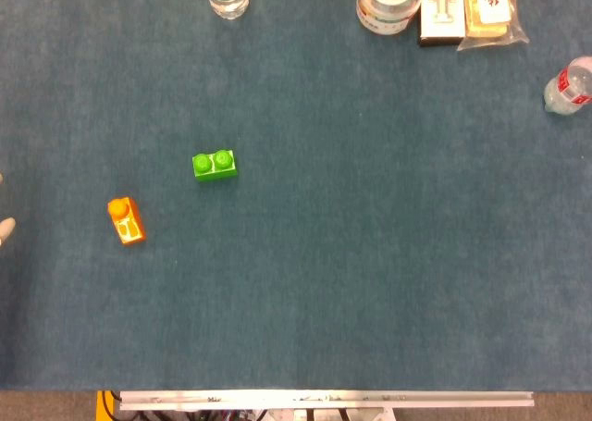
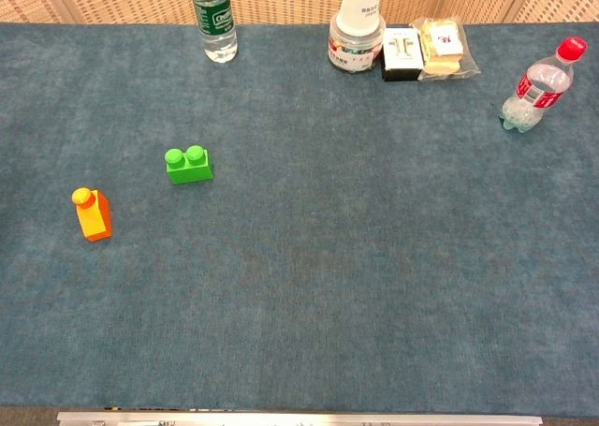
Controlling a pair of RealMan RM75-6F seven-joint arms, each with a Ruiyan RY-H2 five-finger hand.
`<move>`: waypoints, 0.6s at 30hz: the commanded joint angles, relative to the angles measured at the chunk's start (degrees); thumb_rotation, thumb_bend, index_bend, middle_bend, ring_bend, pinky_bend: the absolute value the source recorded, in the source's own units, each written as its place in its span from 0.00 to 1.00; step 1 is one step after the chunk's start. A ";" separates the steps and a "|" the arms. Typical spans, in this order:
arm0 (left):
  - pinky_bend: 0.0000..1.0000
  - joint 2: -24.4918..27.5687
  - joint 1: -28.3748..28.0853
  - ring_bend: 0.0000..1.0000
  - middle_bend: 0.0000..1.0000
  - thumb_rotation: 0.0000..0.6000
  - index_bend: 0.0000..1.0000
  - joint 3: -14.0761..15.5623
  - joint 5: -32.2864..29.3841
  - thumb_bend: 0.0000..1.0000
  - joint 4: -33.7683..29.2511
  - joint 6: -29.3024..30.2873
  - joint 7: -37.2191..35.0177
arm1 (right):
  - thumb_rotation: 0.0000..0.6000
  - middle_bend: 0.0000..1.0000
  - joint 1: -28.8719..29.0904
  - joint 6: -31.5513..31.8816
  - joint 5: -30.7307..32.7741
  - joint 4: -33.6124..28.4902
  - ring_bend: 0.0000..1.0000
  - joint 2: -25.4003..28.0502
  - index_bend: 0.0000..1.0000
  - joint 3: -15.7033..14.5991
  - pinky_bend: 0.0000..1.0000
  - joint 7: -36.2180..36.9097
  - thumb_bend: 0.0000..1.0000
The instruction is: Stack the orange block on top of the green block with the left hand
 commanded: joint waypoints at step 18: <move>0.42 -0.65 0.78 0.22 0.27 1.00 0.42 1.50 3.20 0.01 0.79 1.83 -0.39 | 1.00 0.22 0.60 0.22 -1.31 -0.11 0.10 0.51 0.29 0.18 0.31 2.36 0.08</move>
